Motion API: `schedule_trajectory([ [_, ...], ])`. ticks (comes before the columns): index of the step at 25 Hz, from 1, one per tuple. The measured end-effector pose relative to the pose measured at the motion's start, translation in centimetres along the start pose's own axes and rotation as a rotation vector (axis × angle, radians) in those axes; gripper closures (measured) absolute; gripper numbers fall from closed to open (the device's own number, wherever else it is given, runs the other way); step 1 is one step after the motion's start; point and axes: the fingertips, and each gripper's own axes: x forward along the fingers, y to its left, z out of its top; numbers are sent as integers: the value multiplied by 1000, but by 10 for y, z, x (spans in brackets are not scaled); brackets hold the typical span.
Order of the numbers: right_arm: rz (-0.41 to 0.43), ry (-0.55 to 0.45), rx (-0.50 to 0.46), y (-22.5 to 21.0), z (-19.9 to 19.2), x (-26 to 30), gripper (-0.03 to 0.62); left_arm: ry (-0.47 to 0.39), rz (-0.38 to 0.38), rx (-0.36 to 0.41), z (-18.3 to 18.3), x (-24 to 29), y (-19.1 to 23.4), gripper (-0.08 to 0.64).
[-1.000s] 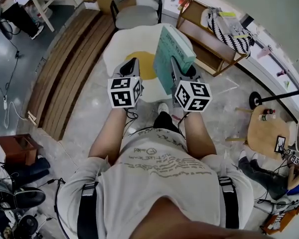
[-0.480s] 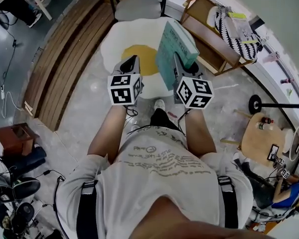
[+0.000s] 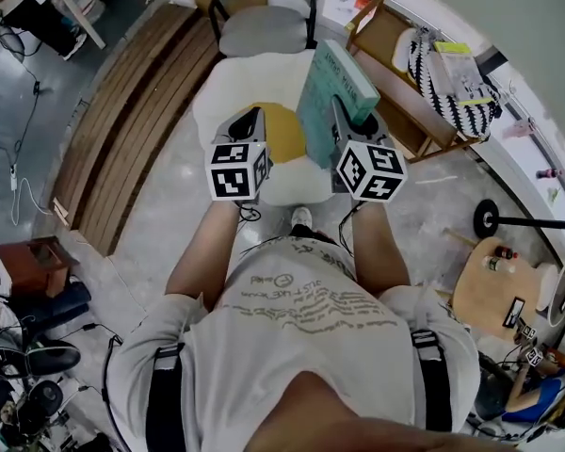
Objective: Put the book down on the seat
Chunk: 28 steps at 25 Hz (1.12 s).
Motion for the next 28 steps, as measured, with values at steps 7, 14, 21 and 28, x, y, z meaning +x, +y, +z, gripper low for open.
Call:
schedule_trajectory([
  [7, 61, -25, -9, -15, 26, 34, 426, -34, 58, 3, 29, 19, 3, 540],
  [14, 86, -30, -5, -28, 32, 54, 426, -29, 91, 6, 39, 41, 7, 540],
  [21, 77, -27, 5, -32, 34, 69, 426, -10, 62, 20, 45, 63, 11, 539],
  [28, 26, 17, 33, -37, 19, 89, 426, 33, 12, 25, 45, 88, 26, 538],
])
